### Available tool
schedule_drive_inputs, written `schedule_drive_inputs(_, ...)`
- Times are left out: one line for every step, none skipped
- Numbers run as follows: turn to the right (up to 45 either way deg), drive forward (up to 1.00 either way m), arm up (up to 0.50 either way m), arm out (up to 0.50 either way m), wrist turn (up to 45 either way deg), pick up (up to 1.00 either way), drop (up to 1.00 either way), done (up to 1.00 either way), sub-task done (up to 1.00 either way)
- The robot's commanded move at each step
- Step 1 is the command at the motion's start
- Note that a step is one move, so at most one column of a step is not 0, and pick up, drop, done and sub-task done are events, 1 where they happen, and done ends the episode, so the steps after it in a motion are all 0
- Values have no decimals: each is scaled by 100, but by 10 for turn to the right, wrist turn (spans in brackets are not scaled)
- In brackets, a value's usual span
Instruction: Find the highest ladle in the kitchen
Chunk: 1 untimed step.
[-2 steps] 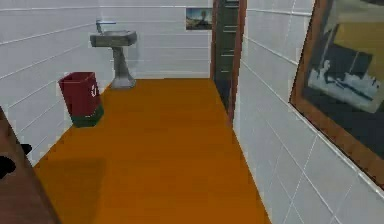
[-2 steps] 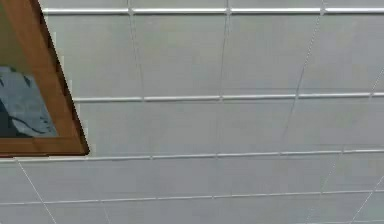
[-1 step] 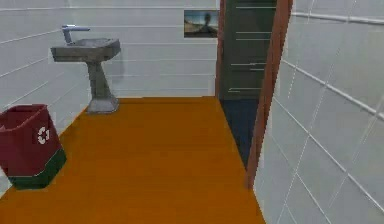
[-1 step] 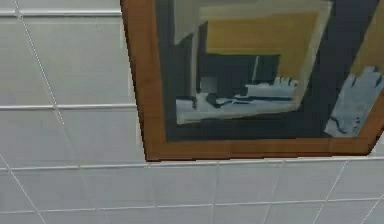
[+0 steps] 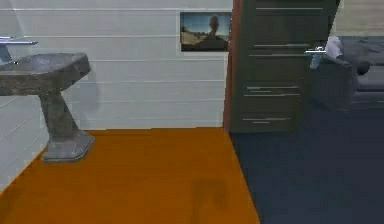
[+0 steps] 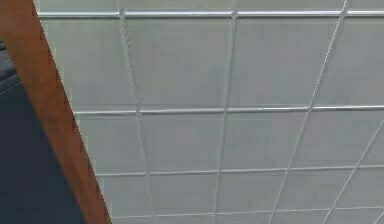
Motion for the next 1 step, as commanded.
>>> schedule_drive_inputs(0, 50, 0, 0, 0, 0, 0, 0, 0)
